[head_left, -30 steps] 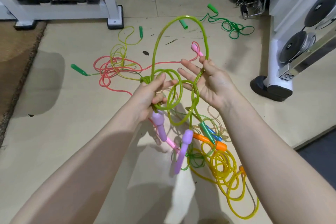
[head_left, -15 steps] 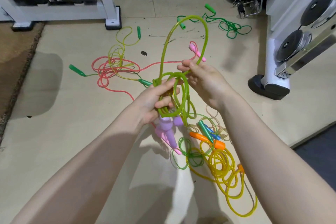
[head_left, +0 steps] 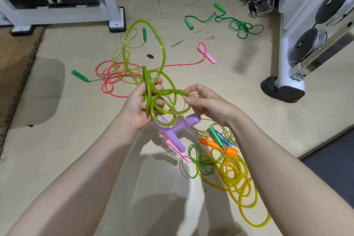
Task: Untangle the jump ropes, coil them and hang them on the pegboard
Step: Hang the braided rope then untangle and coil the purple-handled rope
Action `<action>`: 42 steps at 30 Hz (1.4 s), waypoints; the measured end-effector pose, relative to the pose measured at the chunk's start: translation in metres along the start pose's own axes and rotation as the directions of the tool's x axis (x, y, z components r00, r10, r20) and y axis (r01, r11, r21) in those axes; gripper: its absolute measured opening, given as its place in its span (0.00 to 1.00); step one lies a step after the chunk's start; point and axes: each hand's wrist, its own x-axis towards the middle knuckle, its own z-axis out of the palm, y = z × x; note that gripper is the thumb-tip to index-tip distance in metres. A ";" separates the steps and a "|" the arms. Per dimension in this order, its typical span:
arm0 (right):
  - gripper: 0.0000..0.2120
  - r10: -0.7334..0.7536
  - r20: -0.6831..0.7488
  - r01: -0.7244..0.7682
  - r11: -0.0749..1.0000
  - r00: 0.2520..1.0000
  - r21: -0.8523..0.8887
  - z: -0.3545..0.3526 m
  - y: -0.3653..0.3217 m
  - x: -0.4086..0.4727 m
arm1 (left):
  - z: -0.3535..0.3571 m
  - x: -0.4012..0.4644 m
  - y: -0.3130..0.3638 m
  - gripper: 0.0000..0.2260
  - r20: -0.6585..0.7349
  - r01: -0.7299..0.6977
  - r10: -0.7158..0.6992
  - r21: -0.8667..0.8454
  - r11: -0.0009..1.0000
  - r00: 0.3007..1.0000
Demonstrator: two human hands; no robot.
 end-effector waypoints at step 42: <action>0.11 -0.385 -0.315 -0.139 0.421 0.868 -0.896 0.021 0.001 0.012 | -0.001 0.002 -0.025 0.16 -0.175 -0.028 0.212 0.705 0.709 0.961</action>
